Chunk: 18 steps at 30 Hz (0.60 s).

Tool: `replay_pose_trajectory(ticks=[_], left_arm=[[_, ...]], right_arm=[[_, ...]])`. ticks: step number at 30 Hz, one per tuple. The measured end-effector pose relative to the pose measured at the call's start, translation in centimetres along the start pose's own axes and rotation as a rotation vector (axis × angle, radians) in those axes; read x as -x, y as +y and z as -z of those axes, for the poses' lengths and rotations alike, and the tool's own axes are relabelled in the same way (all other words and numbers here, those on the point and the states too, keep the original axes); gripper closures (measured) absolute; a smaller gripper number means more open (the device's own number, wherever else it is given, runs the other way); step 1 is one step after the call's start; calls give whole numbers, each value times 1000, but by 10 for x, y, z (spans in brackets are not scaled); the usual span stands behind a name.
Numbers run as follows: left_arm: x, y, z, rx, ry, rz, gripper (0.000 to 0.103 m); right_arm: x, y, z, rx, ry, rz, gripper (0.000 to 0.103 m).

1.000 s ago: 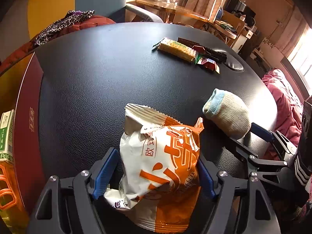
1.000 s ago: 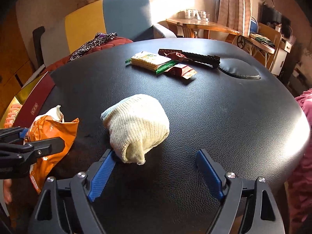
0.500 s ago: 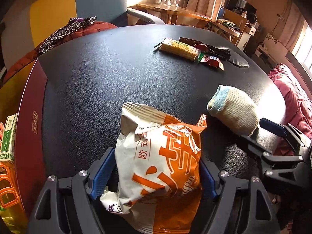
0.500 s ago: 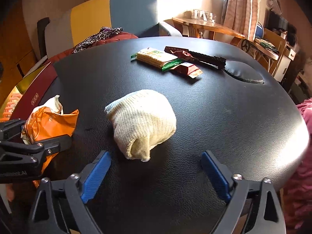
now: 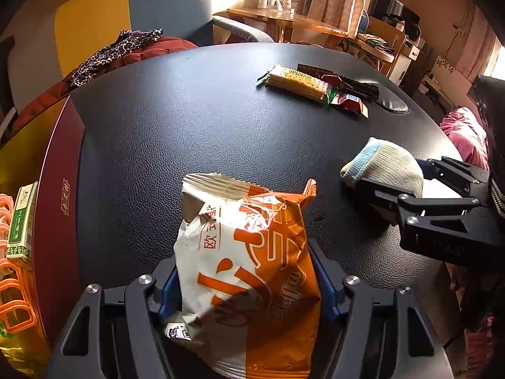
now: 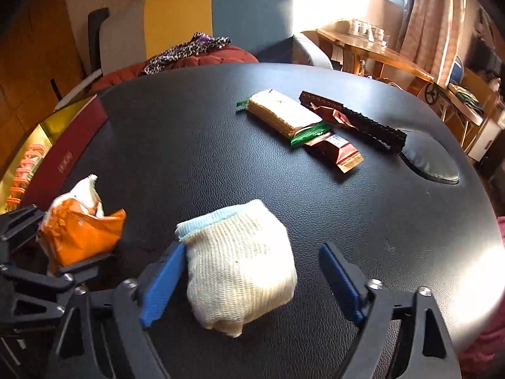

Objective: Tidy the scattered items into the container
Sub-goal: 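Grasp the white sock with the right gripper while the left gripper holds the snack bag, then drop the snack bag into the gold tray with the left gripper while the right drops the sock in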

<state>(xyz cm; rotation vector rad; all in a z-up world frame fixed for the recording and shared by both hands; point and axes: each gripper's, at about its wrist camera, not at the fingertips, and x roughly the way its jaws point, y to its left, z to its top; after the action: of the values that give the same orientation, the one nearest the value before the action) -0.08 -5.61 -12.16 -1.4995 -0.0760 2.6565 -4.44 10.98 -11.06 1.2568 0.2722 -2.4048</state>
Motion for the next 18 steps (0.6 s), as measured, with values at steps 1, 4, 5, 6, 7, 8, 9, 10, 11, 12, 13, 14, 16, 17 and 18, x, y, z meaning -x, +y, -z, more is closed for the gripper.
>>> replay_pose_trajectory(ticks=[1, 4, 5, 6, 7, 8, 9, 10, 11, 12, 13, 14, 16, 17, 18], left_arm=[[0, 1, 0, 6, -2, -2, 38], [3, 4, 1, 22, -3, -2, 40], [4, 5, 1, 30, -2, 2, 41], [5, 6, 2, 38, -1, 5, 41], [7, 6, 3, 40, -3, 6, 41], [9, 7, 3, 42, -4, 7, 41], [12, 7, 4, 45, -6, 8, 41], [16, 8, 5, 46, -11, 12, 41], [20, 8, 6, 48, -15, 16, 41], [25, 9, 7, 46, -24, 14, 41], [30, 10, 8, 44, -33, 13, 41], [37, 11, 8, 47, -44, 16, 41], [50, 15, 10, 52, -66, 21, 41], [56, 18, 10, 56, -76, 15, 41], [64, 23, 11, 63, -88, 11, 41]], right_arm=[[-1, 2, 1, 4, 8, 3, 44], [0, 9, 7, 9, 3, 26, 44], [1, 11, 8, 6, 3, 27, 44], [2, 14, 10, 6, 2, 31, 44], [3, 17, 12, 11, -1, 36, 44], [4, 21, 14, 13, -3, 39, 44], [6, 25, 15, 11, -5, 38, 44], [7, 28, 17, 5, -7, 33, 45], [9, 31, 18, -2, -9, 28, 45], [10, 35, 20, -5, -11, 24, 45], [10, 39, 22, -8, -15, 20, 45], [11, 42, 23, -12, -17, 17, 45], [12, 48, 25, -20, -20, 7, 45], [12, 50, 26, -20, -22, 3, 45], [12, 53, 26, -17, -23, 1, 45]])
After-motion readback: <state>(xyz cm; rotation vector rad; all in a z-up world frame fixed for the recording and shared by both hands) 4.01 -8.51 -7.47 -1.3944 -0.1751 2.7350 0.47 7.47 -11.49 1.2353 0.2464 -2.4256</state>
